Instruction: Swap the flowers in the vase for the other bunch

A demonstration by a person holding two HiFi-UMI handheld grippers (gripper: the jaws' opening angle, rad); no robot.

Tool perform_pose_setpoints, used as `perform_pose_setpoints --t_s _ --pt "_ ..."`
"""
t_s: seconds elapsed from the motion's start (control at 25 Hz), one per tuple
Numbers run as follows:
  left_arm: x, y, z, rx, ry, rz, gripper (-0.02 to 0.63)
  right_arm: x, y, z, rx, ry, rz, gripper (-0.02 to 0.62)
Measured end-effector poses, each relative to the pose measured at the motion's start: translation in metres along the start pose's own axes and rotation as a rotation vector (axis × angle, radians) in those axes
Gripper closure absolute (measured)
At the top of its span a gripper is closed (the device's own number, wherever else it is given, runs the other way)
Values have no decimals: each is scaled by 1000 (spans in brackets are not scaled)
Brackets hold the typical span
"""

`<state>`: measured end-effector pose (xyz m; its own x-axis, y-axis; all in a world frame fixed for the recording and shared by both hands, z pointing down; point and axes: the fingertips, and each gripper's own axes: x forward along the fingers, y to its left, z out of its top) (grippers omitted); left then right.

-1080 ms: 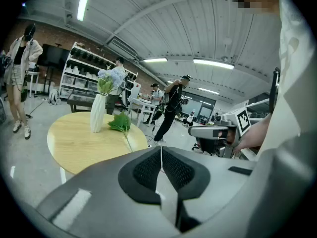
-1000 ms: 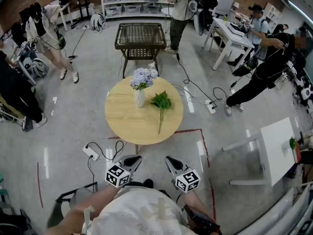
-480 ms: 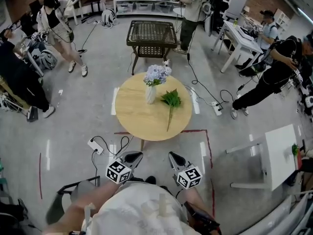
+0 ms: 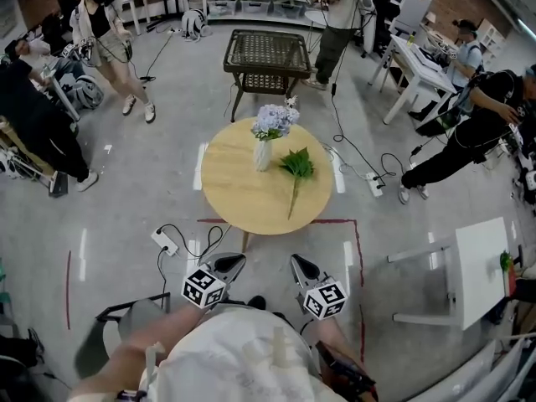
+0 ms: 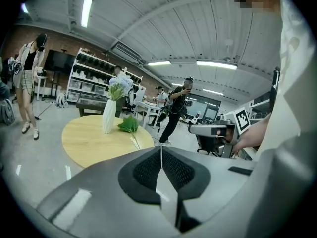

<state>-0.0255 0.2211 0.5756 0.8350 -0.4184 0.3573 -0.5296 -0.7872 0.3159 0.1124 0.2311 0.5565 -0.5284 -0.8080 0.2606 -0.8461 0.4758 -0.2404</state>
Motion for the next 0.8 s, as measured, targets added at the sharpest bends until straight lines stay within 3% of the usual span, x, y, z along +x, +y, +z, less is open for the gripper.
perform_pose_setpoints --t_s 0.8 --pt "14 -4 15 19 -13 60 595 -1 -24 4 5 -15 33 588"
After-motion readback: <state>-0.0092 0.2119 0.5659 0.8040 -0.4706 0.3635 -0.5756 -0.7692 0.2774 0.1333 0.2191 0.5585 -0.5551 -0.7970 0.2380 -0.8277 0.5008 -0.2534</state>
